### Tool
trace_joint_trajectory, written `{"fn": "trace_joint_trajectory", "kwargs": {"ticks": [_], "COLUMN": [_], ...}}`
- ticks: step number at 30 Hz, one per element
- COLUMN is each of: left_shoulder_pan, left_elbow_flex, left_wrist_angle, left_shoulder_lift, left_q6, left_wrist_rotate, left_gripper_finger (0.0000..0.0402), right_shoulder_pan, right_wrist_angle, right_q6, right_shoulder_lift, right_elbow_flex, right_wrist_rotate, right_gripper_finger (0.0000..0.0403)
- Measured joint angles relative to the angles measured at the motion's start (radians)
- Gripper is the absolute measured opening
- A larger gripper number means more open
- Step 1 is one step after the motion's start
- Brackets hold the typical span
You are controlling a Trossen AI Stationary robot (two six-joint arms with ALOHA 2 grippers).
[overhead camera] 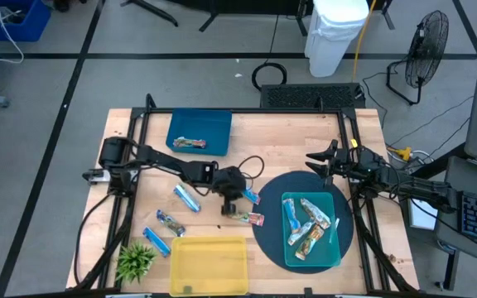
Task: Pick and place Granola Bars by type
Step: Put the bottom red granola bar into the blue bin
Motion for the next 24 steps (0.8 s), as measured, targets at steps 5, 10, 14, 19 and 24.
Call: {"fn": "trace_joint_trajectory", "kwargs": {"ticks": [5,10,14,19,24], "left_shoulder_pan": [-0.011,-0.022,-0.045,-0.083,-0.102], "left_elbow_flex": [0.001,0.001,0.000,0.001,0.001], "left_wrist_angle": [0.089,0.051,0.034,0.091,0.064], "left_shoulder_lift": [-0.013,0.000,0.001,0.001,0.001], "left_q6": [-0.004,-0.054,-0.059,-0.058,-0.061], "left_wrist_rotate": [0.119,0.230,0.256,0.333,0.317], "left_gripper_finger": [0.0004,0.0004,0.0004,0.0003,0.0003], "right_shoulder_pan": [0.000,0.000,0.000,0.000,0.000], "right_wrist_angle": [0.000,0.000,0.000,0.000,0.000], "right_q6": [0.000,0.000,0.000,0.000,0.000], "right_shoulder_lift": [0.000,0.002,0.002,0.002,0.002], "right_elbow_flex": [0.000,0.000,0.000,0.000,0.000], "right_wrist_rotate": [0.000,0.000,0.000,0.000,0.000], "right_gripper_finger": [0.0135,0.0135,0.0134,0.0134,0.0135]}}
